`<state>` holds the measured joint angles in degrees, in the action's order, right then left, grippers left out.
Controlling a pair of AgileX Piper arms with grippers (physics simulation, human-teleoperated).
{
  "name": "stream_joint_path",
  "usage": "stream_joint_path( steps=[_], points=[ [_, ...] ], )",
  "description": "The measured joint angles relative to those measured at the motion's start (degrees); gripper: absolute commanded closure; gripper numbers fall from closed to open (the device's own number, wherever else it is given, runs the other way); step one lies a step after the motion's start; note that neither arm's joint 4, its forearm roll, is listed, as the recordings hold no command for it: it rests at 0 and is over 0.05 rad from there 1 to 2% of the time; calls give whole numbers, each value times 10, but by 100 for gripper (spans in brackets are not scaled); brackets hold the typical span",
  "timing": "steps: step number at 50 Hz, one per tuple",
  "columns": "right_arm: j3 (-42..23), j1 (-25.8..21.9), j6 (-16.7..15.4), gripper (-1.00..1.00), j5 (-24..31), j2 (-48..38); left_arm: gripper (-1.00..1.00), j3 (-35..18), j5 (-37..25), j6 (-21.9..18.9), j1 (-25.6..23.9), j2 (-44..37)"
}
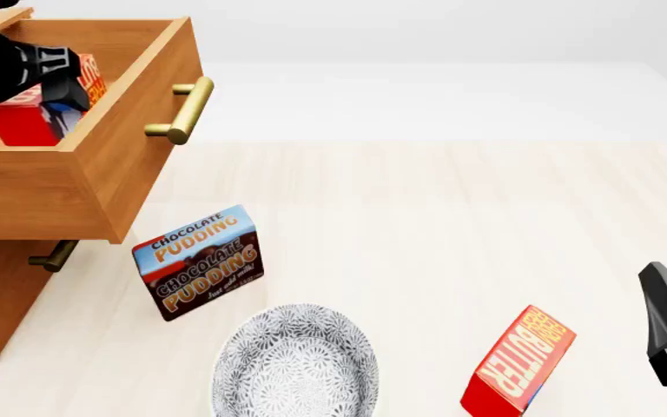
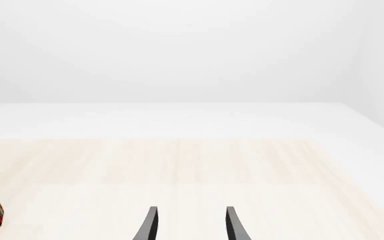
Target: Put the butter at the front in the top drawer of the cabinet and close it.
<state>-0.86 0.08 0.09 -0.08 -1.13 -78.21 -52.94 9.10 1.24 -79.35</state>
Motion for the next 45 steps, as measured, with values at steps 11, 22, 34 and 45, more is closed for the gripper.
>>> stream_joint_path(
  steps=[11, 22, 34, 45],
  points=[
    [0, 0, 0, -100, 0, 0, 100, 7, 8, 3, -1, 4],
    [0, 0, 0, -100, 0, 0, -100, 14, 14, 9, -9, 7],
    [0, 0, 0, -100, 0, 0, -100, 0, 3, 9, -16, 8],
    [0, 0, 0, -100, 0, 0, -100, -12, -12, 1, -16, 16]
  ],
)
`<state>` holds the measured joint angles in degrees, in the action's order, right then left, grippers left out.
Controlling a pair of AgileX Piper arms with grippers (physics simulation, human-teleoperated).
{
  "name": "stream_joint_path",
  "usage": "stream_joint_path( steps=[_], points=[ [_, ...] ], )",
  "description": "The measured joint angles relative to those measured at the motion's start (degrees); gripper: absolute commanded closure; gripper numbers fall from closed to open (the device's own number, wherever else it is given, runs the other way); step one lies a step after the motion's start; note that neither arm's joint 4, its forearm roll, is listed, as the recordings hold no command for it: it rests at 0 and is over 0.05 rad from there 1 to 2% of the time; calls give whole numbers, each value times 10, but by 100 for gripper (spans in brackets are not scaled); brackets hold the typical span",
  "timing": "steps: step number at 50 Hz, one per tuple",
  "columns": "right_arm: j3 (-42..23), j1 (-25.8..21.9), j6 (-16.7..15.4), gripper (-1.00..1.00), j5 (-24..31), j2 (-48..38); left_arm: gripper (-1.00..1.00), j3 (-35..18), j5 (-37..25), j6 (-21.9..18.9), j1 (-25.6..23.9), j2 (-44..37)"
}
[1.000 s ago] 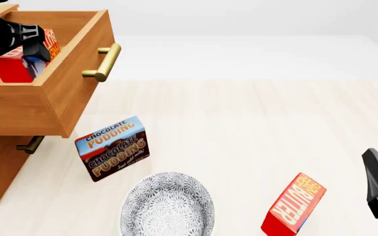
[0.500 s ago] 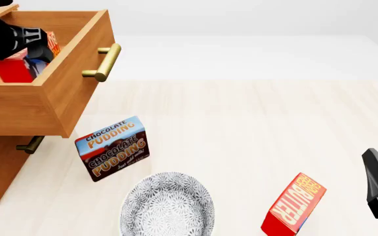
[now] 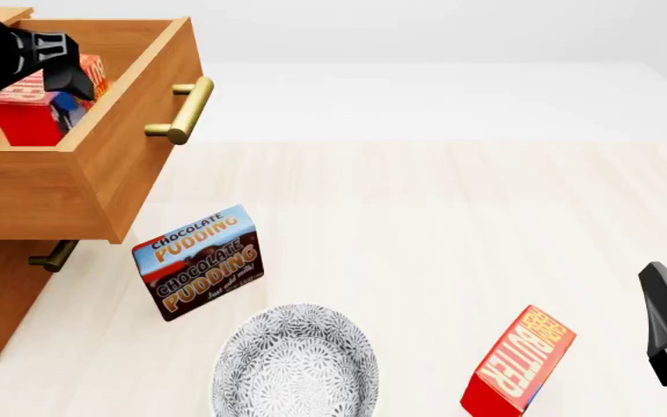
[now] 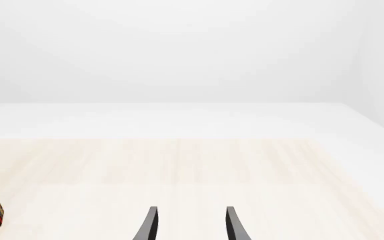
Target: Put the butter at the front in the top drawer of the cabinet and close it.
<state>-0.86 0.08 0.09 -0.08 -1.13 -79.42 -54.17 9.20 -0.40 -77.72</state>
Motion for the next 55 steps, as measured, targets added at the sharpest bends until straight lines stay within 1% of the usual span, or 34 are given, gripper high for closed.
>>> stream_joint_path(
  steps=[23, 38, 45, 55],
  points=[
    [0, 0, 0, -100, 0, 0, -100, -27, -48, -24, 8, 35],
    [0, 0, 0, -100, 0, 0, -100, -65, -98, -48, 10, 73],
    [0, 0, 0, -100, 0, 0, -100, -92, -125, -61, 1, 92],
    [0, 0, 0, -100, 0, 0, -100, -123, -145, -80, -36, 110]
  ],
)
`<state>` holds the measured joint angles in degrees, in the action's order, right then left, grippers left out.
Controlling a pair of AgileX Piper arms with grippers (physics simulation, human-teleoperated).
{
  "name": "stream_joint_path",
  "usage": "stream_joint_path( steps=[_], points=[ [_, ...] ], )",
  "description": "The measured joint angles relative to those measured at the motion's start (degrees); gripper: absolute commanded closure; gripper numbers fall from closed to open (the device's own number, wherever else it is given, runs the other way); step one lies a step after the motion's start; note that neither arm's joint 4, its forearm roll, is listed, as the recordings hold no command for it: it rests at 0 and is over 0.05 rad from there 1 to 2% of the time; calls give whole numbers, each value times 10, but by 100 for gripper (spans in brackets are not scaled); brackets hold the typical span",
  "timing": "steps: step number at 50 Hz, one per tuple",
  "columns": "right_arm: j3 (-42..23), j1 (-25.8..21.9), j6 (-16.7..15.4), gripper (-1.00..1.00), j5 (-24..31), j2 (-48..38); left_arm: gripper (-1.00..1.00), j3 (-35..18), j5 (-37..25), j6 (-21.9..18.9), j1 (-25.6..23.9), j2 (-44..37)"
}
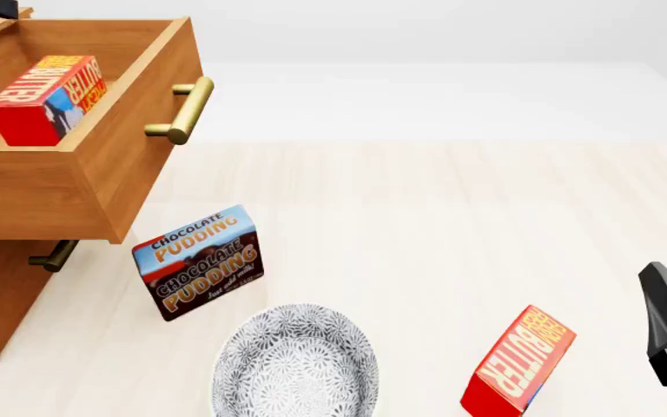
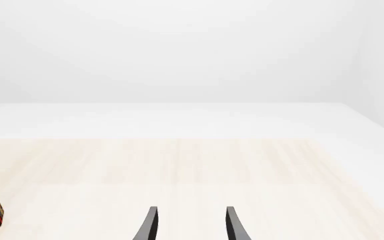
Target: Put the butter at the front in the top drawer of the cabinet and close it.
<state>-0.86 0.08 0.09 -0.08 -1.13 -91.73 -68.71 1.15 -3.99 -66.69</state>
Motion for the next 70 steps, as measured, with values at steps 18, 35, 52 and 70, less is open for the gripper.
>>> stream_joint_path(
  steps=[18, 35, 52, 70],
  points=[
    [0, 0, 0, -100, 0, 0, -100, -42, -2, -11, -84, -5],
    [0, 0, 0, -100, 0, 0, -100, -54, 53, -10, -171, -53],
    [0, 0, 0, -100, 0, 0, -100, -56, 150, 13, -264, -131],
    [0, 0, 0, -100, 0, 0, -100, -20, 255, 58, -324, -196]
  ],
)
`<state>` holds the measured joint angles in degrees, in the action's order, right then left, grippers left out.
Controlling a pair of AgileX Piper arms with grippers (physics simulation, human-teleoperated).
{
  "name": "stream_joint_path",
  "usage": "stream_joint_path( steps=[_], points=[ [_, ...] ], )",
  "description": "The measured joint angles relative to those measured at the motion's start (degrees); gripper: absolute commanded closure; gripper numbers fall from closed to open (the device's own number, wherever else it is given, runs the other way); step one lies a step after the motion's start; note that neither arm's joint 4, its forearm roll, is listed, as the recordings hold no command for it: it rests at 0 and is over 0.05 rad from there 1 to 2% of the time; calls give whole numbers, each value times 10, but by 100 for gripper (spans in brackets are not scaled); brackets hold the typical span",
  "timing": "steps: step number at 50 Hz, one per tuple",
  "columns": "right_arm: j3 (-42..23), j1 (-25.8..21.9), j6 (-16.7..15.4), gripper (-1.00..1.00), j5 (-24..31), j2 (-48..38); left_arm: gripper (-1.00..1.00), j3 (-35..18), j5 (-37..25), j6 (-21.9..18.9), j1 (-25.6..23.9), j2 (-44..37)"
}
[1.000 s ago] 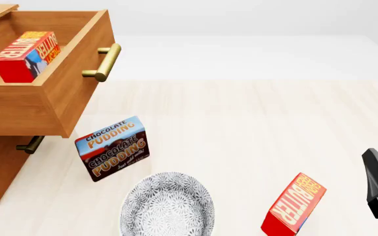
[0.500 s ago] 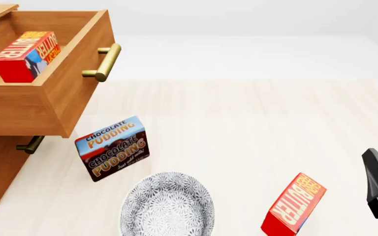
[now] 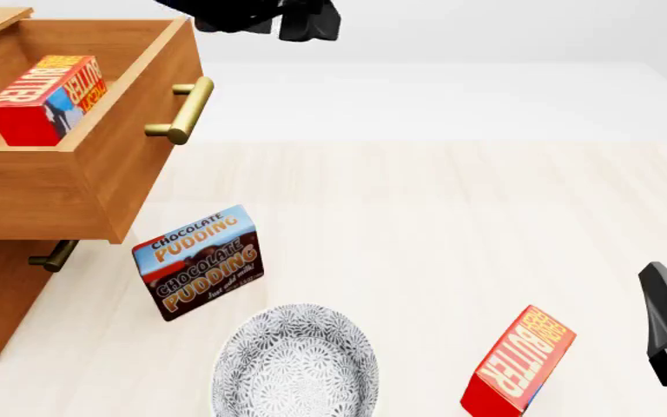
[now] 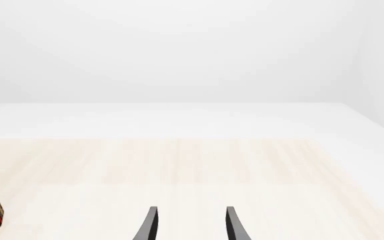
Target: Put the butter at the front in the top drawer of the cabinet and close it.
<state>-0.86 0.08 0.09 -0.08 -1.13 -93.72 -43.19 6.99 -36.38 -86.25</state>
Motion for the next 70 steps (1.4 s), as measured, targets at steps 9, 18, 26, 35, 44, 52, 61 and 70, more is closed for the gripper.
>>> stream_joint_path(
  steps=[9, 18, 26, 35, 44, 52, 61, 70],
  points=[
    [0, 0, 0, -100, 0, 0, -100, 45, 59, 29, -19, -22],
    [0, 0, 0, -100, 0, 0, -100, 97, 116, 56, -25, -40],
    [0, 0, 0, -100, 0, 0, -100, 133, 154, 73, -22, -51],
    [0, 0, 0, -100, 0, 0, -100, 159, 186, 84, -10, -59],
    [0, 0, 0, -100, 0, 0, -100, 176, 201, 86, 9, -59],
    [0, 0, 0, -100, 0, 0, -100, 188, 212, 87, 22, -57],
    [0, 0, 0, -100, 0, 0, -100, 199, 217, 83, 41, -52],
    [0, 0, 0, -100, 0, 0, -100, 209, 222, 80, 56, -48]
  ],
)
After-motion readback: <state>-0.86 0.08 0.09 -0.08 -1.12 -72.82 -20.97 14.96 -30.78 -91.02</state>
